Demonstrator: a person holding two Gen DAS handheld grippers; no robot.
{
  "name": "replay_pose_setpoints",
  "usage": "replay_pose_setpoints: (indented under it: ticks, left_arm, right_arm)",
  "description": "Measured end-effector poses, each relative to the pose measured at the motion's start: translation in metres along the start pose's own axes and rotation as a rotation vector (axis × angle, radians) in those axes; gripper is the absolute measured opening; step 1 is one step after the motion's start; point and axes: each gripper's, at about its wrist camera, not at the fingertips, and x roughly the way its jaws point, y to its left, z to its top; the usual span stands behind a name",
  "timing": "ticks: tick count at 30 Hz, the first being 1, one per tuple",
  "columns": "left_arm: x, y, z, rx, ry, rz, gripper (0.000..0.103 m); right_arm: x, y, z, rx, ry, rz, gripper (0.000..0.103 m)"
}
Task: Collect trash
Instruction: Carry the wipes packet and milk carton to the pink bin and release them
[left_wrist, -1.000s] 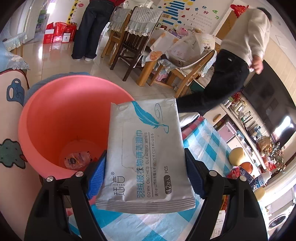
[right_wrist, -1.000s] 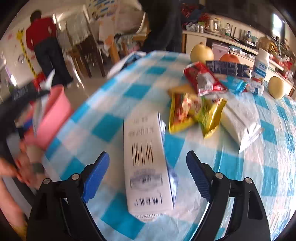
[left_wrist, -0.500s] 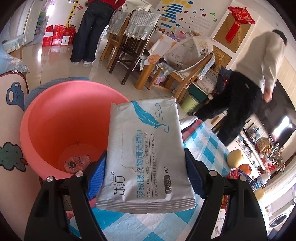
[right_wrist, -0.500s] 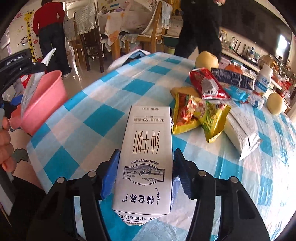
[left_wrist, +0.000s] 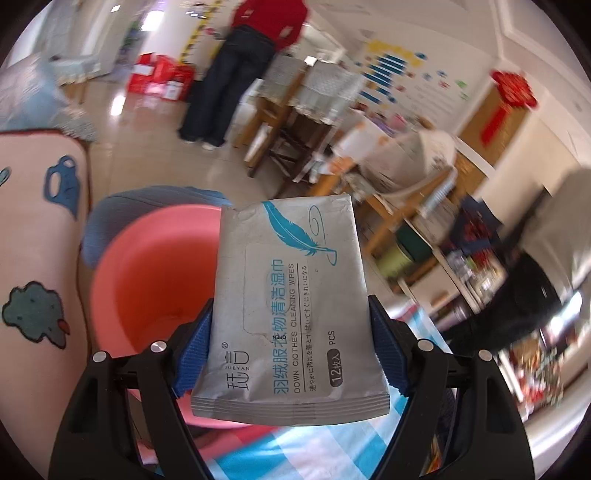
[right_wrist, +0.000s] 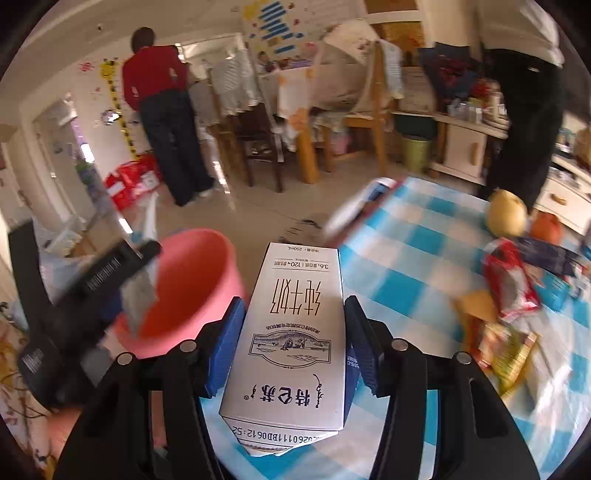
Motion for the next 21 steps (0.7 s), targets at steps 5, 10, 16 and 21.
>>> replay_pose_setpoints:
  ticks: [5,10,16,21]
  left_arm:
    - [0.014,0.031,0.015,-0.112,0.026,0.077,0.078]
    - [0.025,0.043,0.024,-0.145,0.032,0.122,0.080]
    - [0.033,0.048,0.027,-0.121,0.055,0.151,0.086]
    - [0.026,0.042,0.028,-0.087,0.011,0.157,0.087]
  right_arm:
    - [0.039,0.042,0.035,-0.016,0.029,0.150,0.056]
    - [0.086,0.074,0.056,-0.015,0.092,0.246,0.056]
    - [0.115,0.080,0.056,0.051,0.125,0.254,0.072]
    - [0.097,0.060,0.045,0.104,0.082,0.208,0.087]
